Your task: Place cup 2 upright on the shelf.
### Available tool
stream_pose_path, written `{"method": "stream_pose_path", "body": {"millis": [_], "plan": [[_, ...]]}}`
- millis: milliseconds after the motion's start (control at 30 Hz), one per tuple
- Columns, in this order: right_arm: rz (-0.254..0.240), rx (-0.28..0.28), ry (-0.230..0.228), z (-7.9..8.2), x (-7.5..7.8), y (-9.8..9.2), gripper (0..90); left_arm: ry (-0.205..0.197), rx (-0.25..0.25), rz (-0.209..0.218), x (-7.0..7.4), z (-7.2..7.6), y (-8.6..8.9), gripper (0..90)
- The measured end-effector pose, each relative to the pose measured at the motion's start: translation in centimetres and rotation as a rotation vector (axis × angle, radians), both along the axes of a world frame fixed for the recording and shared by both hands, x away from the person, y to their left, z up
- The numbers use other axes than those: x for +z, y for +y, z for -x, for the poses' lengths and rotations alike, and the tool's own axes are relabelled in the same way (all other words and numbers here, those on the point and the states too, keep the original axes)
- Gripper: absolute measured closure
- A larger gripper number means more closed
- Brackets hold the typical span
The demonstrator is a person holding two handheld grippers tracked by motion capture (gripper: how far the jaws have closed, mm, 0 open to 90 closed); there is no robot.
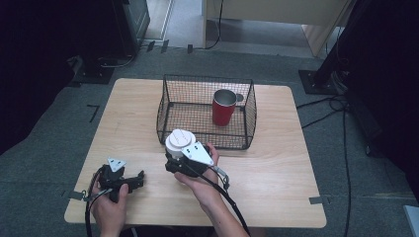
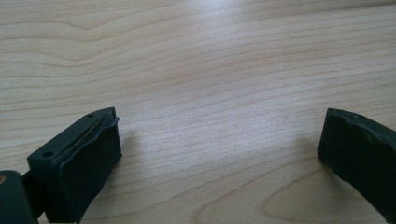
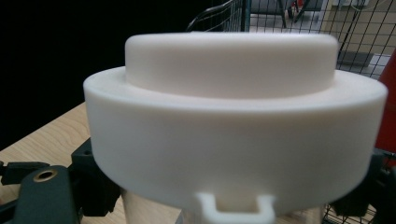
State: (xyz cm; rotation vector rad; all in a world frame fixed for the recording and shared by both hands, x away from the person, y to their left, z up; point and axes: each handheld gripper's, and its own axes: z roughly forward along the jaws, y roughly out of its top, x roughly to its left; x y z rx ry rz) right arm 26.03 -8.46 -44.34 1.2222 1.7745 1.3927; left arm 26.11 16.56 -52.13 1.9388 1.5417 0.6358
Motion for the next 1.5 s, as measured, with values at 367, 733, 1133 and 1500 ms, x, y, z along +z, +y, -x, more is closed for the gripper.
{"method": "stream_pose_path", "body": {"millis": [367,733,1133,1500], "plan": [[-0.003,0.009,-0.023,0.2,1.1,0.1,15.7,0.0,0.0,0.0,0.0,0.0,0.0,0.0],[0.0,0.022,-0.045,0.1,2.1,0.2,15.7,0.002,0.0,0.0,0.0,0.0,0.0,0.0],[-0.002,0.02,-0.083,-0.6,4.2,0.2,15.7,0.002,0.0,-0.001,0.0,0.0,0.0,0.0],[0.007,0.022,-0.113,-1.7,6.4,0.3,15.7,0.002,0.0,0.0,0.0,0.0,0.0,0.0]]}}
